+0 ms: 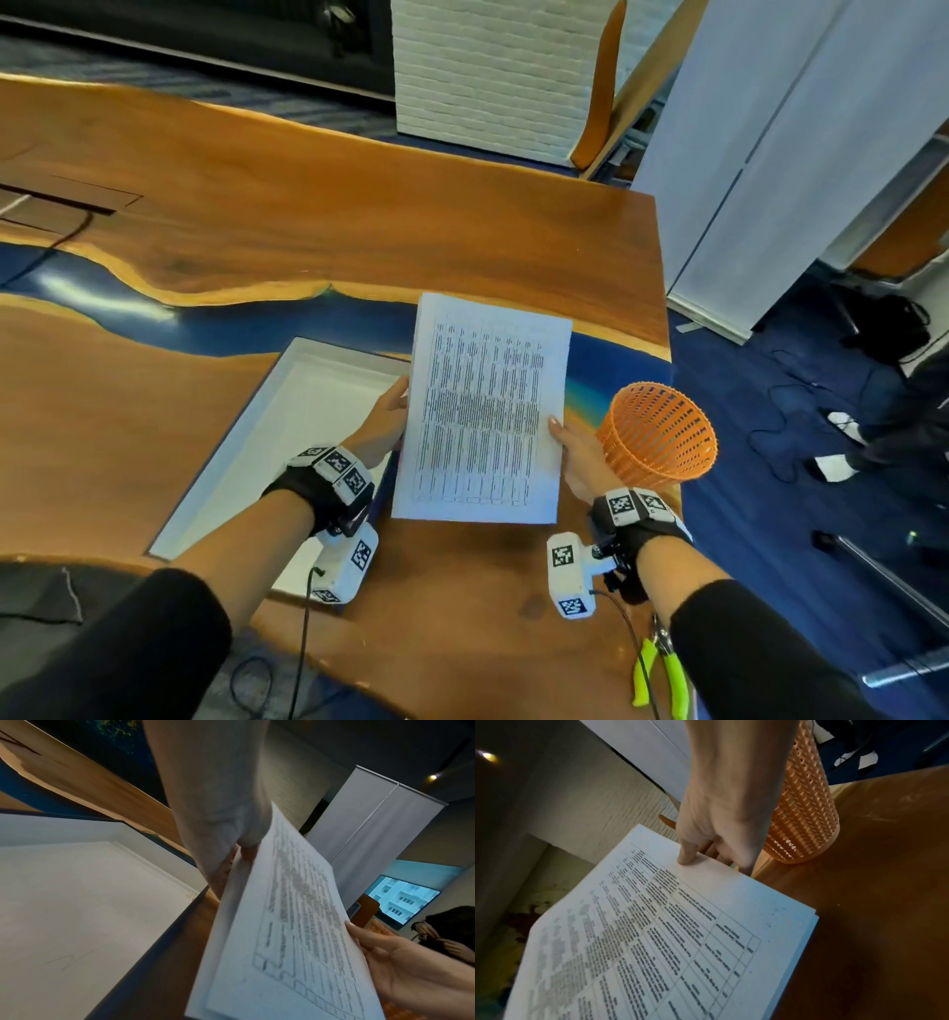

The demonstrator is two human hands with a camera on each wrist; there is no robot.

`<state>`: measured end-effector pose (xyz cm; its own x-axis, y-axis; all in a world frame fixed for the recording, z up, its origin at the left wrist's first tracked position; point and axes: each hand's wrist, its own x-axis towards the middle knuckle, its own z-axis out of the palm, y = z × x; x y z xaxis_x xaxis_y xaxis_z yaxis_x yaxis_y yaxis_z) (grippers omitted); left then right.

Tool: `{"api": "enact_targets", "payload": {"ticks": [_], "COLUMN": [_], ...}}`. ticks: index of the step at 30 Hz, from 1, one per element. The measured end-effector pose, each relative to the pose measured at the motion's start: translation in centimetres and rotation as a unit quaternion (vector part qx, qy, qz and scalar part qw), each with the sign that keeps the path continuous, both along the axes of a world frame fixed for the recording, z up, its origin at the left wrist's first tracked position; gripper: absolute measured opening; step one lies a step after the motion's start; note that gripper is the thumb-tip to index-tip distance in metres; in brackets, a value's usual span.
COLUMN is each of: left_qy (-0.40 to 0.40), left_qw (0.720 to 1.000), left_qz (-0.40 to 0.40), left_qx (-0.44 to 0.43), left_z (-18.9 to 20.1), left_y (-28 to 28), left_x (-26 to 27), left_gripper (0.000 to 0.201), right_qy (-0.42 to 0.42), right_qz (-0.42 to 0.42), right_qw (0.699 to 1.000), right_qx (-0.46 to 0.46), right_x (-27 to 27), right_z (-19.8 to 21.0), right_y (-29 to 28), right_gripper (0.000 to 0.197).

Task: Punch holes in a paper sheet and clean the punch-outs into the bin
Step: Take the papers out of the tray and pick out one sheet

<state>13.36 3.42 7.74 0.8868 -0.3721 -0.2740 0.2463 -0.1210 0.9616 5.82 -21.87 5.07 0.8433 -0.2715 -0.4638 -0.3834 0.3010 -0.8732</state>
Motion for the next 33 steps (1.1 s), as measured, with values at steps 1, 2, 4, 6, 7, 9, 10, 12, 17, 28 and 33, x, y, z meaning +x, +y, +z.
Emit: {"api": "enact_targets", "payload": {"ticks": [1, 2, 4, 6, 7, 9, 10, 12, 17, 28, 33], "left_qy": [0.010, 0.025, 0.055, 0.022, -0.010, -0.079, -0.104, -0.138, -0.176, -0.154, -0.139], "left_qw": [1.000, 0.999, 0.998, 1.000, 1.000, 0.997, 0.994, 0.989, 0.982, 0.986, 0.989], "left_qz": [0.012, 0.022, 0.028, 0.016, 0.007, 0.008, 0.021, 0.051, 0.059, 0.063, 0.031], "left_qx": [0.007, 0.012, 0.010, 0.015, 0.016, 0.024, 0.024, 0.021, 0.027, 0.031, 0.038], "left_z": [-0.1, -0.2, -0.1, -0.2, -0.4, -1.1, -1.2, -1.4, -2.4, -3.7, -4.2], "left_y": [-0.1, -0.2, -0.5, -0.6, -0.6, -0.6, -0.6, -1.1, -2.1, -2.7, -2.1], "left_x": [-0.1, -0.1, -0.3, -0.6, -0.7, -0.7, -0.8, -1.0, -1.1, -1.1, -1.0], "left_gripper": [0.026, 0.026, 0.041, 0.032, 0.026, 0.036, 0.039, 0.040, 0.038, 0.040, 0.040], "right_qy": [-0.002, -0.005, -0.015, -0.034, -0.039, -0.049, -0.051, -0.055, -0.072, -0.073, -0.055], "right_qz": [-0.003, -0.006, -0.008, -0.019, -0.030, -0.043, -0.043, -0.040, -0.039, -0.043, 0.000], "right_qw": [1.000, 1.000, 0.998, 0.995, 0.994, 0.992, 0.991, 0.989, 0.982, 0.970, 0.971], "right_qx": [-0.006, -0.017, -0.053, -0.087, -0.093, -0.105, -0.116, -0.129, -0.170, -0.230, -0.231], "right_x": [0.0, -0.1, -0.1, 0.0, 0.1, 0.2, 0.3, 0.6, 0.7, 0.4, 0.1], "right_z": [-0.2, -0.3, -0.6, -0.8, -0.8, -0.4, -0.3, -0.4, -0.8, -1.7, -1.7], "right_y": [-0.1, -0.2, -0.2, -0.2, -0.2, -0.1, -0.1, -0.1, -0.1, 0.0, -0.1], "right_gripper": [0.034, 0.033, 0.031, 0.034, 0.042, 0.060, 0.063, 0.053, 0.042, 0.029, 0.035]}}
